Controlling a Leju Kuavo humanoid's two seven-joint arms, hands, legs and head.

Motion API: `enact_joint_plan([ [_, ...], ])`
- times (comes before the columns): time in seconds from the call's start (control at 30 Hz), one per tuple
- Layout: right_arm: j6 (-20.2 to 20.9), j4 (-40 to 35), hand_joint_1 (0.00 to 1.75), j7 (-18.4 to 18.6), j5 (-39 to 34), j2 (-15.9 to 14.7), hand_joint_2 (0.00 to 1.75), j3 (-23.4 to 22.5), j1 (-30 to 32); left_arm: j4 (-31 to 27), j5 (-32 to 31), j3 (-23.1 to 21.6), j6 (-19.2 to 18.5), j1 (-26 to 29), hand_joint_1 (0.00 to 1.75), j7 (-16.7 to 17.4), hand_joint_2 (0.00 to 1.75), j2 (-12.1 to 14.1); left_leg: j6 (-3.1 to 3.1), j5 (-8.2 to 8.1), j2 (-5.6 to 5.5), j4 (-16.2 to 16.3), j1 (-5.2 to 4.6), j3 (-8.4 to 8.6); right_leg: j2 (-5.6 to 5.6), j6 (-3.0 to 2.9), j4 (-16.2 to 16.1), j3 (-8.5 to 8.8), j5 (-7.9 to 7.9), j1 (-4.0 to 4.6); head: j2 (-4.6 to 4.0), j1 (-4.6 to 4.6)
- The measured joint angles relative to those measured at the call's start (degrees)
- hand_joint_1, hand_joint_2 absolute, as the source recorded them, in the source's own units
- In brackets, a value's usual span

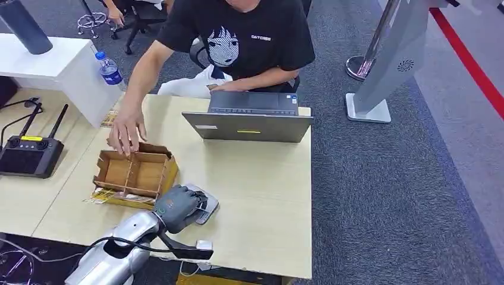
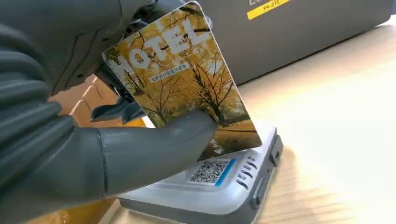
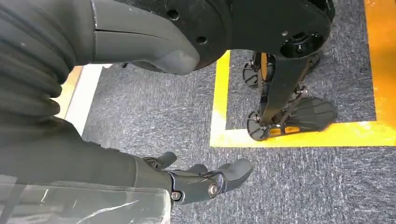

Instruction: Pass the card to the sensor for recognition and then transmit it.

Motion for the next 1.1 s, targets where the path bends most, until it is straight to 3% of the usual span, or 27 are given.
enact_joint_plan([
  [0.1, 0.0, 0.0, 0.00, -0.1, 0.0, 0.0, 1.75, -0.7, 0.0, 0.0, -0.1, 0.0, 3.8, 0.0, 1.75, 0.9, 1.75, -0.2, 0.00, 0.00, -0.01, 0.0, 0.00, 0.00, 0.00, 0.01, 0.0, 0.00, 0.01, 0.00, 0.00, 0.00],
  [0.33, 0.0, 0.0, 0.00, -0.4, 0.7, 0.1, 1.75, -1.5, 0.0, -2.1, -1.0, 1.1, 6.0, 0.3, 1.75, 1.7, 1.75, -0.4, 0.00, 0.00, -0.01, 0.0, 0.00, -0.02, 0.00, 0.02, 0.0, 0.00, 0.01, 0.00, 0.00, 0.00],
  [0.57, -0.1, 0.0, 0.00, -0.4, 1.4, 0.3, 1.75, -2.5, 0.0, -7.1, -0.9, 6.9, 5.8, 0.3, 1.75, 1.8, 1.75, -0.5, 0.00, 0.01, -0.01, 0.0, 0.00, -0.01, -0.01, 0.01, 0.0, 0.00, 0.01, 0.00, 0.00, 0.00],
  [0.93, -0.1, 0.0, 0.00, -0.4, 3.7, 0.5, 1.75, -4.6, 0.0, -8.8, -0.9, 19.4, 5.6, 0.1, 1.75, 1.2, 1.75, -0.7, 0.00, 0.05, 0.00, 0.0, 0.01, -0.02, 0.00, -0.01, 0.0, -0.01, 0.03, 0.01, 0.00, 0.00],
  [1.1, -0.1, 0.0, 0.00, -0.4, 4.0, 0.7, 1.75, -5.2, 0.0, -9.5, -1.0, 22.7, 5.8, 0.1, 1.75, 1.1, 1.75, -1.1, 0.00, 0.05, 0.01, 0.0, 0.01, -0.02, 0.00, -0.01, 0.0, 0.00, 0.03, 0.00, 0.00, 0.00],
])
